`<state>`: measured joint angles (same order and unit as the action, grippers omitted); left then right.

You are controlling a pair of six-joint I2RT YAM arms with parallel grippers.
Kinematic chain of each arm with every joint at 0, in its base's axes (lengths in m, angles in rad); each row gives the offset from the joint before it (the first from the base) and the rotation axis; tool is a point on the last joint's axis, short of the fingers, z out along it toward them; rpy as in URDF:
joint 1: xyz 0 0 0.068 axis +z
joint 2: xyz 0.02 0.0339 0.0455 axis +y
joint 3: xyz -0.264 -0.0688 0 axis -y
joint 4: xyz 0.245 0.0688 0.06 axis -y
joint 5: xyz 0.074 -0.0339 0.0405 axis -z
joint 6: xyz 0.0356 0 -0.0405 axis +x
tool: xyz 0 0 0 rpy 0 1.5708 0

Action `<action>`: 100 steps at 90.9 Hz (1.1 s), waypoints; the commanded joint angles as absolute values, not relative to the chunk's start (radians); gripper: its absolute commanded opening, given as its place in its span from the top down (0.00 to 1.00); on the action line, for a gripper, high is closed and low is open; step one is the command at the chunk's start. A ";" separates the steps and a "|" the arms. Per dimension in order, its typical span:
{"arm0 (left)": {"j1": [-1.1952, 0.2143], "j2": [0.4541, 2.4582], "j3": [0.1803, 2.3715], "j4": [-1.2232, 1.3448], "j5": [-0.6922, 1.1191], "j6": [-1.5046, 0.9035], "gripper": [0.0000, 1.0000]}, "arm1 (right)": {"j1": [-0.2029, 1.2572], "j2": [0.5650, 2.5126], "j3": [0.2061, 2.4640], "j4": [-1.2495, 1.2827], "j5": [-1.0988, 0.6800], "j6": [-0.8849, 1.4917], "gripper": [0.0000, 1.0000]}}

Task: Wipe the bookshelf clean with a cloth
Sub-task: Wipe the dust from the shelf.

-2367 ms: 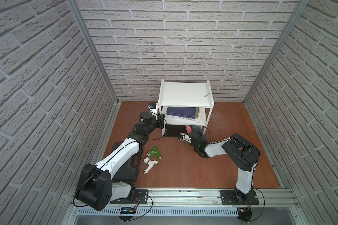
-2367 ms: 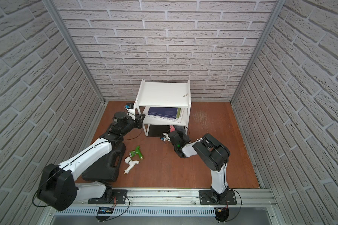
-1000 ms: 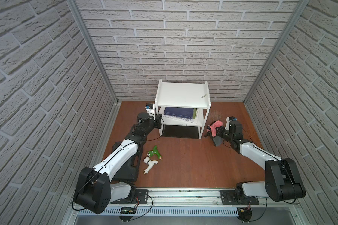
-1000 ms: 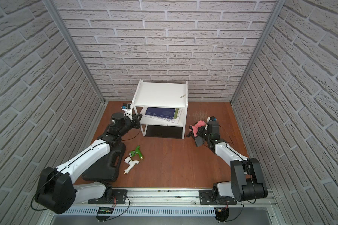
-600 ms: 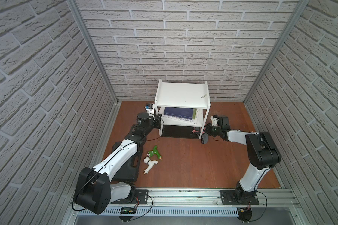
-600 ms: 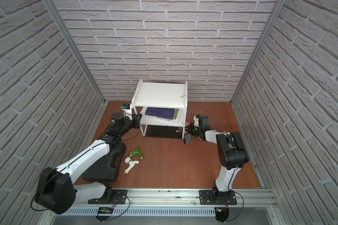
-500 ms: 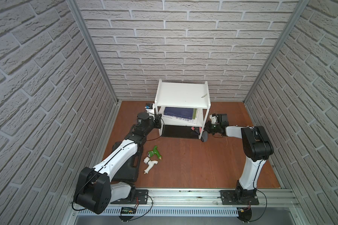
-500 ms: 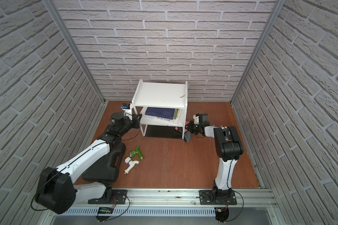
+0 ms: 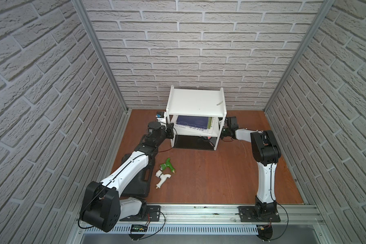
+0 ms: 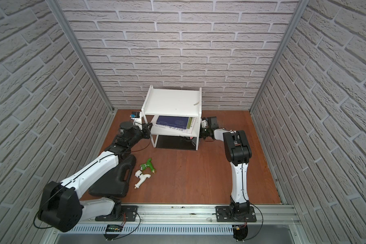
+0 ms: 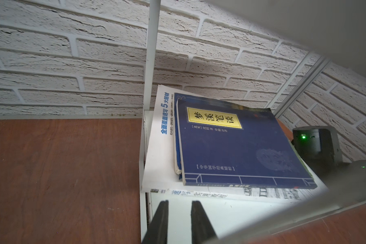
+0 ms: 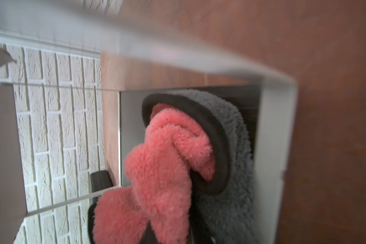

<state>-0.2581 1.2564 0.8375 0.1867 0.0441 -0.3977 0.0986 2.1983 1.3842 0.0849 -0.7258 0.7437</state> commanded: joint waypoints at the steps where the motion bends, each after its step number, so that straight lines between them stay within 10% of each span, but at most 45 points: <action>1: -0.245 1.279 0.826 0.057 -0.027 -0.361 1.00 | 0.029 2.149 1.347 0.155 -0.580 0.869 0.97; 37: -0.246 1.295 0.822 0.067 -0.024 -0.380 1.00 | 0.056 2.126 1.347 0.644 -0.431 1.189 0.97; 84: -0.244 1.281 0.829 0.029 -0.053 -0.366 1.00 | 0.016 1.932 1.107 0.476 -0.238 0.971 0.97; 100: -0.242 1.272 0.830 0.020 -0.054 -0.357 1.00 | 0.011 1.910 1.217 0.580 -0.469 0.950 0.97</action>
